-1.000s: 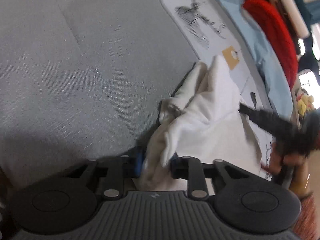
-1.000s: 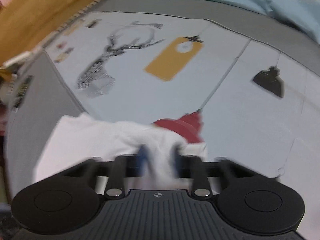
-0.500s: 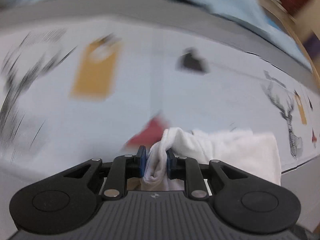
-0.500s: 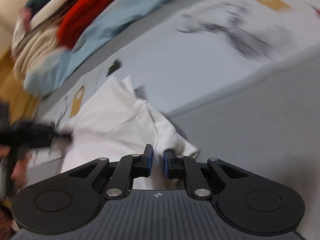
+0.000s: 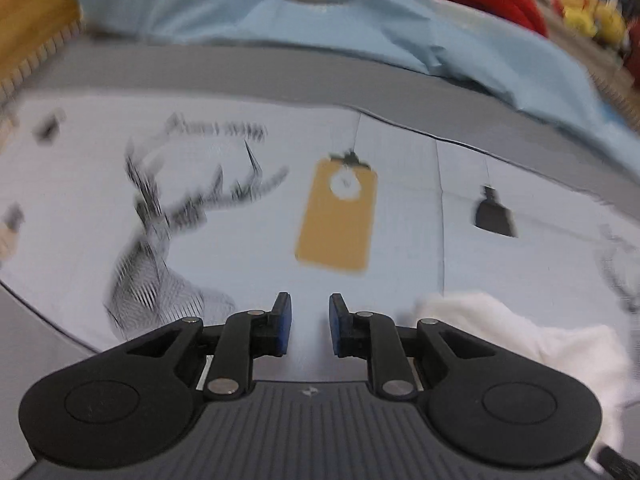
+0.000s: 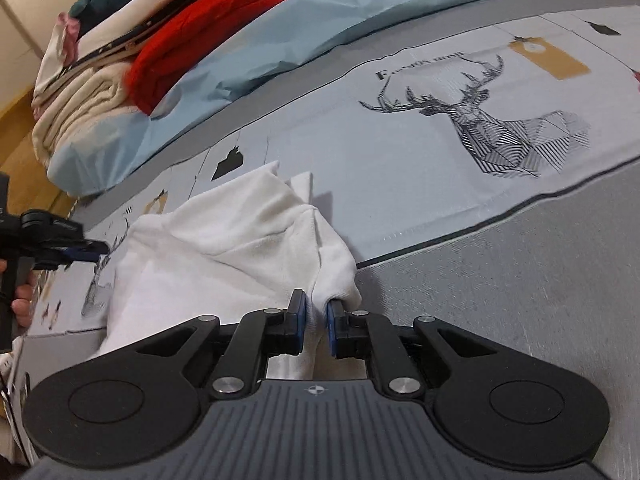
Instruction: Fold small clothes
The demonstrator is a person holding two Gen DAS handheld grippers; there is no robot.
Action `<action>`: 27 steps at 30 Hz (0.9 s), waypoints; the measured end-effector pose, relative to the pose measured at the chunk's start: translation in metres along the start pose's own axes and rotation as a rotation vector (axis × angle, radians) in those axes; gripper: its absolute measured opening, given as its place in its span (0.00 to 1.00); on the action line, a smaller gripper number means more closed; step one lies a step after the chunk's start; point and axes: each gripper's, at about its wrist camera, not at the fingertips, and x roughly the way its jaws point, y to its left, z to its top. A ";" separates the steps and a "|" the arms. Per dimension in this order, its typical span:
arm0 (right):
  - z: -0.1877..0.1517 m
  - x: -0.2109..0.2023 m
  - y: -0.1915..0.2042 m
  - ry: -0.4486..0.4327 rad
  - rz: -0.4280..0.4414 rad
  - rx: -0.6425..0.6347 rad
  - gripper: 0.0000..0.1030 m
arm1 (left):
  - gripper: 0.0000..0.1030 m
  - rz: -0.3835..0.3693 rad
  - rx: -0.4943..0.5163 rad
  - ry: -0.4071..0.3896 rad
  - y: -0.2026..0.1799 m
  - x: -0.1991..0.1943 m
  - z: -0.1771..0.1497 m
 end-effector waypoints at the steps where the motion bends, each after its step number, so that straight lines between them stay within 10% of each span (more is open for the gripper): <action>1: 0.001 0.001 -0.001 0.001 0.004 -0.004 0.11 | 0.34 -0.063 -0.017 0.017 0.006 -0.004 -0.010; 4: 0.004 0.006 -0.006 0.016 0.024 -0.005 0.11 | 0.55 -0.200 0.003 0.046 0.009 -0.019 -0.056; 15: 0.032 0.024 0.000 -0.031 0.001 -0.143 0.14 | 0.59 -0.240 -0.050 0.099 0.003 -0.050 -0.173; 18: 0.030 0.017 0.003 -0.003 -0.054 -0.179 0.40 | 0.67 -0.190 -0.088 0.056 0.005 -0.072 -0.186; 21: 0.022 -0.021 0.024 0.033 -0.112 -0.283 0.45 | 0.73 -0.086 -0.046 -0.020 -0.004 -0.108 -0.207; 27: -0.061 -0.143 0.068 -0.194 -0.150 -0.492 0.75 | 0.99 0.091 0.116 -0.214 -0.043 -0.186 -0.293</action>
